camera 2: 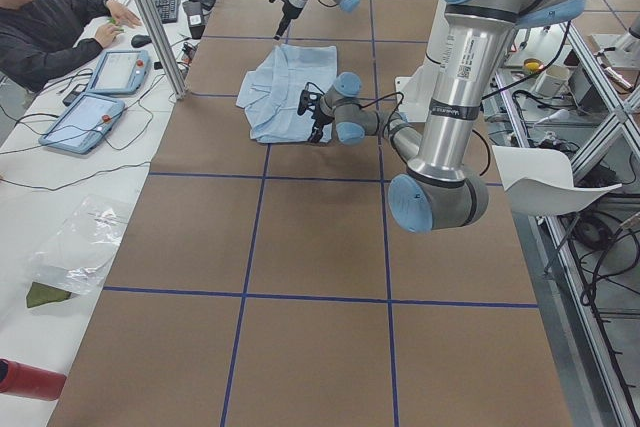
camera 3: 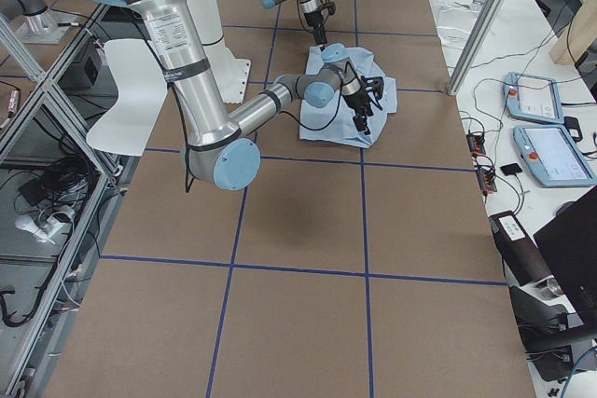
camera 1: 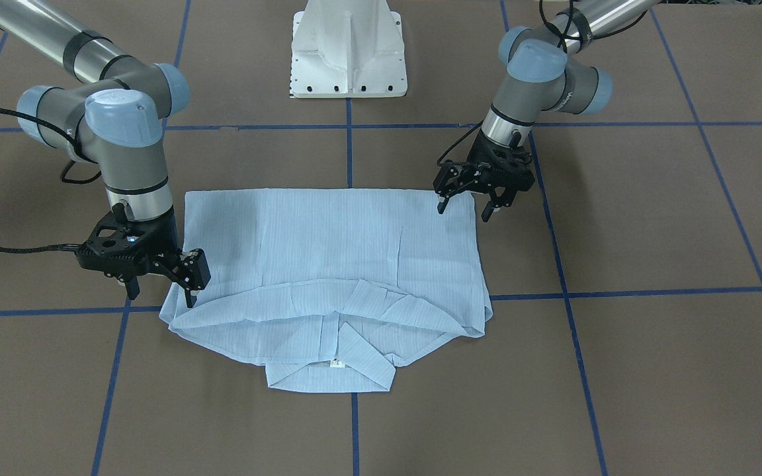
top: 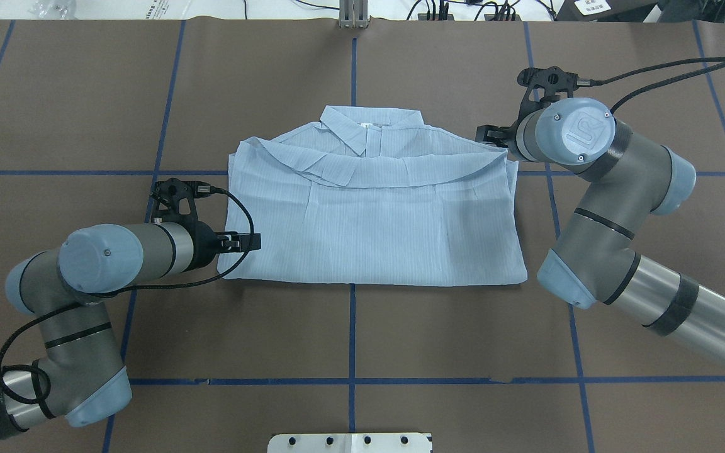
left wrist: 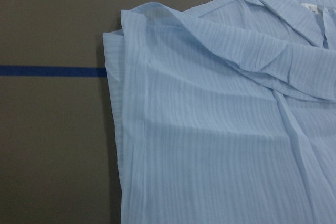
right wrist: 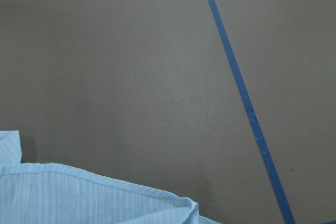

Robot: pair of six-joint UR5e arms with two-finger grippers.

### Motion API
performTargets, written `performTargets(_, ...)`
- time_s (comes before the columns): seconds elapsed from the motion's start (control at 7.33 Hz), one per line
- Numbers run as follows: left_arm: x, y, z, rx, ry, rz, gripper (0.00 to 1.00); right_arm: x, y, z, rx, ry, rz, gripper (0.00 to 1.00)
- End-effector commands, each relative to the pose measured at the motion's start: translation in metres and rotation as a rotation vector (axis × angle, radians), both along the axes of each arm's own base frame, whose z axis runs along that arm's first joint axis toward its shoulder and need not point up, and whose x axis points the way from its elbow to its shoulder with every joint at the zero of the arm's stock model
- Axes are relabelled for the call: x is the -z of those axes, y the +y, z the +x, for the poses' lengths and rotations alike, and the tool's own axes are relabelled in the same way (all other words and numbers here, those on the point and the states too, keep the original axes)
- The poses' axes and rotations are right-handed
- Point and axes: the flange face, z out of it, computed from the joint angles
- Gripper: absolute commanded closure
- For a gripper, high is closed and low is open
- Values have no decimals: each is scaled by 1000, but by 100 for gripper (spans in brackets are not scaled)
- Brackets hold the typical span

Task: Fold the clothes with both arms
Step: 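Move the left gripper down to the folded shirt's side edge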

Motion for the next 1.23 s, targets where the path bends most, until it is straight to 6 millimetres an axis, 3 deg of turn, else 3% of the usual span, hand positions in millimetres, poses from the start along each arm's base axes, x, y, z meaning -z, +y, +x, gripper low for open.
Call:
performTargets(0.0, -4, 12, 7, 1, 9, -31, 23, 1, 0, 0, -2, 0, 3, 0)
performTargets(0.14, -4, 18, 12, -12, 9, -32, 37, 1, 1, -1, 0, 0, 3, 0)
performTargets(0.68, -7, 26, 16, -26, 7, -39, 40, 1, 2, -2, 2, -1, 2, 0)
performTargets(1.09, -5, 39, 1, -38, 18, -34, 46, 0, 2, -2, 1, 1, 2, 0)
